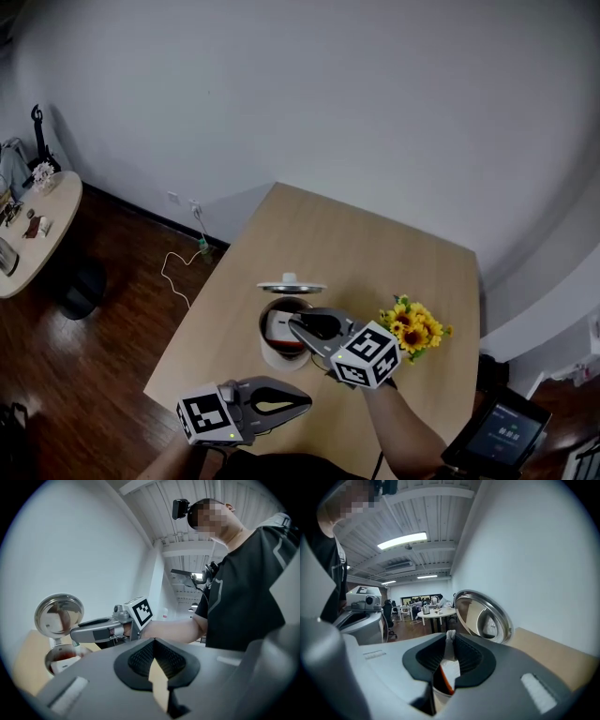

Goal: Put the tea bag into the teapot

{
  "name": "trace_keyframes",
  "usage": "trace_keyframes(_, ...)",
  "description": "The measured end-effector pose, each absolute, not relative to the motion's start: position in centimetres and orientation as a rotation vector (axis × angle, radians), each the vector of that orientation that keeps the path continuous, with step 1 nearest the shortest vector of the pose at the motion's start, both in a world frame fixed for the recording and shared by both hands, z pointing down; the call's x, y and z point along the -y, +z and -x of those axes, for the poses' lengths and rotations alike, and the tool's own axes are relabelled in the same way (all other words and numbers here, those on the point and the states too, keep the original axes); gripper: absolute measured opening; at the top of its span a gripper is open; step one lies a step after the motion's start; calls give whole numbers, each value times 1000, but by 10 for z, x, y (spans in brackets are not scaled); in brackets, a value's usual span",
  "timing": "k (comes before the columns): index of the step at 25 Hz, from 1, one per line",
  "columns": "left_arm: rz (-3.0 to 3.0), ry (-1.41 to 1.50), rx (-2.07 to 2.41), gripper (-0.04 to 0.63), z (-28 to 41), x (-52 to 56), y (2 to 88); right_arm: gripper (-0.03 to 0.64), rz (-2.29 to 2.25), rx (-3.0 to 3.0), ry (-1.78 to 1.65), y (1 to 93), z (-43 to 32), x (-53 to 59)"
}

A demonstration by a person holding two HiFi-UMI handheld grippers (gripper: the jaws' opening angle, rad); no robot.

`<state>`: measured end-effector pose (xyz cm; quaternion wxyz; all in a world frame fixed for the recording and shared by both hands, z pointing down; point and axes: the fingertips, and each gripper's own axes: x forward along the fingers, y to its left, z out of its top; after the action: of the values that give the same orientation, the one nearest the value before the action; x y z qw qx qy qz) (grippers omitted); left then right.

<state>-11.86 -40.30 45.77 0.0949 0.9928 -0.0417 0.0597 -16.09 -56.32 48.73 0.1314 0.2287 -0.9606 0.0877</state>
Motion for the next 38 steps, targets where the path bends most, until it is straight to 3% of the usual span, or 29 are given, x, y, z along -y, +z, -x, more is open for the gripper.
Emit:
trace_keyframes(27,-2930,149,197,5,130,397,456,100,-660,2637,225,507,158,564)
trace_keyframes(38,-2965,101,111,5,118,360,434,76,-758,2789,189,437,133,497)
